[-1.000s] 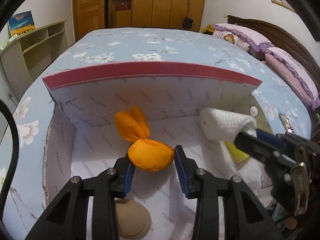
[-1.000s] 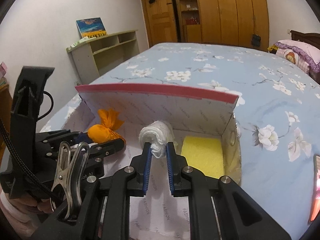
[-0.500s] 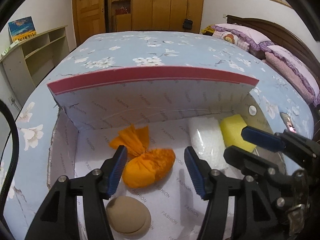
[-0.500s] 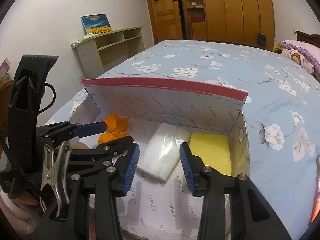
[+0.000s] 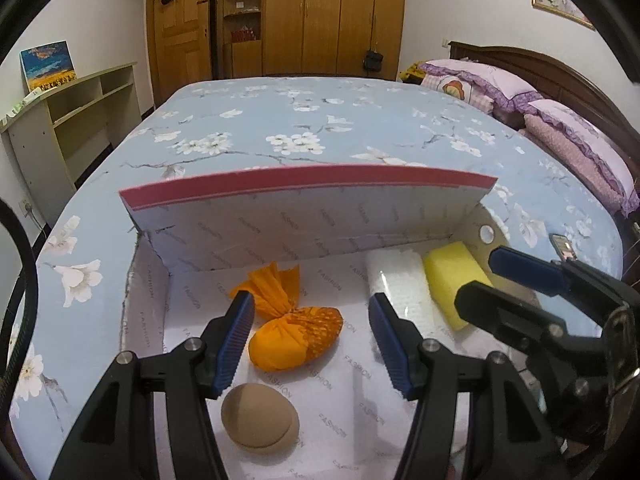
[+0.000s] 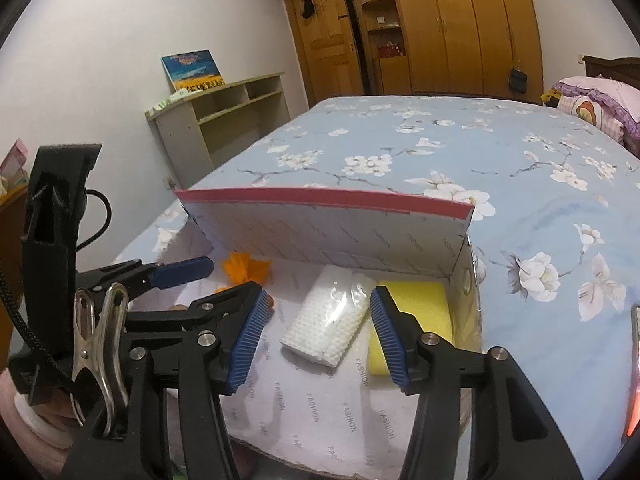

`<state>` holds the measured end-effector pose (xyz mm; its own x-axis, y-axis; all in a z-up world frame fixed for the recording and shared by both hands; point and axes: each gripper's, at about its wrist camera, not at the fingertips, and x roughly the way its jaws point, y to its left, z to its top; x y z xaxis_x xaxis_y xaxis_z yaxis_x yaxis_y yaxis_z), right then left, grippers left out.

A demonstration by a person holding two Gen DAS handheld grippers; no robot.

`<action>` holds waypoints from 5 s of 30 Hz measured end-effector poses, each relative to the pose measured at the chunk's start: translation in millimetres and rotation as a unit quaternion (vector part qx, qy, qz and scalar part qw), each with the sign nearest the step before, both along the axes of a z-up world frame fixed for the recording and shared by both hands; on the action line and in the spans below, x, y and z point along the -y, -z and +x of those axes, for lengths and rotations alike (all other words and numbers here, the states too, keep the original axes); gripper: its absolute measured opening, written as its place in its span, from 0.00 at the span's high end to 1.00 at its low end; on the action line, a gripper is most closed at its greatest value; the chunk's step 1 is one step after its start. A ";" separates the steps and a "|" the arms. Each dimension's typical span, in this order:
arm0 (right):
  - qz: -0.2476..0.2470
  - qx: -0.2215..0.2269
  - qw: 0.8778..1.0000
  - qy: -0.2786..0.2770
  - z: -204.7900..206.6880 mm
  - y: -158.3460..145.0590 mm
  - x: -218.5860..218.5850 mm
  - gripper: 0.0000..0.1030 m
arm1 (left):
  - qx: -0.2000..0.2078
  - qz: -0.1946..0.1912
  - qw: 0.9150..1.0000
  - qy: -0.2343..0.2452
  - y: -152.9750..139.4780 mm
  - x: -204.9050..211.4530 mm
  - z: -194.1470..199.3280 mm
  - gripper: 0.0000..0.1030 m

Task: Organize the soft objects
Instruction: 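Lift both tools out of the box toward the remaining items, then grasp the green satin ribbon with the left tool while the right tool grasps the brown knit sock, then carry the ribbon and sock into the box and open both tools to release them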

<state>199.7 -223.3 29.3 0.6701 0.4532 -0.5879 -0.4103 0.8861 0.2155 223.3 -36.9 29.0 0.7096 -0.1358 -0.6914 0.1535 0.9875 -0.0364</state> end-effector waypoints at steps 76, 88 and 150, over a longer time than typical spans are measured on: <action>-0.025 -0.017 0.999 0.029 -202.5 18.2 25.1 0.46 | -0.044 -0.049 0.998 -0.016 34.9 -7.7 -201.9 0.39; -0.029 -0.075 0.996 0.034 -194.2 45.9 24.9 0.46 | -0.073 -0.052 0.995 -0.031 68.1 -6.0 -192.6 0.37; 0.052 -0.095 0.993 -0.047 -217.6 42.2 -2.0 0.79 | 0.021 -0.064 0.998 -0.014 16.8 -44.2 -246.0 0.85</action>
